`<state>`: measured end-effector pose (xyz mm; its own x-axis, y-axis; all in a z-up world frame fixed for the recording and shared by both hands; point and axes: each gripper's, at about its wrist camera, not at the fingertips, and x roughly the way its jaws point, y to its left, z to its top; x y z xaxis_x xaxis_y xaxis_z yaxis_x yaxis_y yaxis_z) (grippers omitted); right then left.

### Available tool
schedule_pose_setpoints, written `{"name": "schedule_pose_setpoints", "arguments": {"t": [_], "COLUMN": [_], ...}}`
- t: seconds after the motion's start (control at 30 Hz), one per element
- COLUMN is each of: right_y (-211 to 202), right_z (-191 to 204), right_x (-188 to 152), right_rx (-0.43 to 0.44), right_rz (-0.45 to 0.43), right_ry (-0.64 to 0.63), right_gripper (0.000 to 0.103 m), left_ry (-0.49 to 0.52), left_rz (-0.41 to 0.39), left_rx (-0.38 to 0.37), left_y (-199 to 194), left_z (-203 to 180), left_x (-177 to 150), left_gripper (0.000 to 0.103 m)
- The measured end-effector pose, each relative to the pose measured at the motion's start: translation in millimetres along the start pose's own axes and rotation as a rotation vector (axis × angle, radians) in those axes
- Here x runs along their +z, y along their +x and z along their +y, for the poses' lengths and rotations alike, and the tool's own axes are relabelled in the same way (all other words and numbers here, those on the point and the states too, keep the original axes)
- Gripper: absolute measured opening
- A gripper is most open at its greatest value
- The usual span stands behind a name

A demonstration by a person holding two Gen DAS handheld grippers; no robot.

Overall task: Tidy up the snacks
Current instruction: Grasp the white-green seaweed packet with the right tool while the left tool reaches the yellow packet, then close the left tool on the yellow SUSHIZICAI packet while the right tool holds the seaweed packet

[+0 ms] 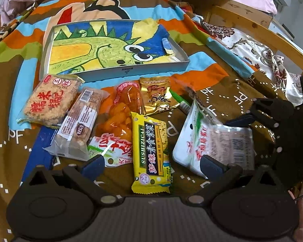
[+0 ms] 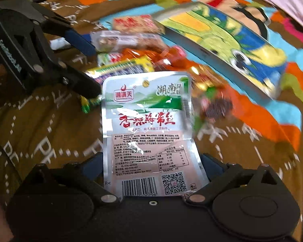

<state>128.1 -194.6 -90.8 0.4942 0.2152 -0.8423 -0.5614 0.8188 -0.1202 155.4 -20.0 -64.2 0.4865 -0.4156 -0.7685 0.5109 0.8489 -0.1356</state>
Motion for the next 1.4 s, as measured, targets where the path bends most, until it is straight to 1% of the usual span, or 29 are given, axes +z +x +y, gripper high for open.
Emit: {"name": "schedule_pose_setpoints", "arguments": {"t": [0.13,0.23,0.43,0.57,0.67,0.77,0.83,0.97,1.0,1.03,1.1,1.2,1.33,1.4], "right_y": [-10,-8,-5,-5,-4,-3,-2,0,0,1,2,3,7,11], "right_z": [-9,-12,-12,-11,-9,-7,-8,-9,-8,-7,-7,-8,-9,-9], "right_x": [-8,-11,-9,-9,-7,-5,-4,-4,-3,-3,-3,-3,-4,-3], "right_rx": [-0.045,-0.074,-0.076,-0.079,-0.083,-0.081,-0.081,-0.076,-0.077,-0.078,-0.08,-0.076,-0.074,-0.074], "right_rz": [0.009,0.019,0.006,0.002,-0.005,-0.018,-0.025,-0.033,-0.035,-0.037,-0.042,-0.039,-0.036,-0.031], "right_ry": [0.073,0.066,0.056,0.053,0.046,0.041,0.042,0.063,0.065,0.065,0.067,0.085,0.116,0.135], "right_gripper": [0.099,0.099,0.101,0.101,0.101,0.1,0.099,0.098,0.098,0.097,0.097,0.097,0.099,0.1], "left_ry": [0.056,0.113,0.194,0.254,0.278,0.273,0.25,0.181,0.172,0.167,0.159,0.152,0.118,0.117], "left_rz": [0.002,0.004,-0.01,-0.02,-0.03,-0.026,-0.01,-0.013,-0.016,-0.017,-0.019,-0.022,-0.021,-0.016], "left_rx": [0.014,0.041,0.137,0.166,0.195,0.222,0.233,0.207,0.204,0.203,0.201,0.193,0.184,0.186], "left_y": [1,4,13,16,20,25,28,27,27,26,26,25,24,26], "left_z": [-9,-16,-32,-42,-46,-46,-43,-32,-30,-30,-28,-27,-24,-23], "left_x": [-1,-4,-12,-17,-18,-18,-18,-17,-17,-17,-17,-17,-15,-15], "left_gripper": [0.103,0.103,0.102,0.102,0.099,0.089,0.078,0.069,0.065,0.063,0.061,0.055,0.054,0.054]}}
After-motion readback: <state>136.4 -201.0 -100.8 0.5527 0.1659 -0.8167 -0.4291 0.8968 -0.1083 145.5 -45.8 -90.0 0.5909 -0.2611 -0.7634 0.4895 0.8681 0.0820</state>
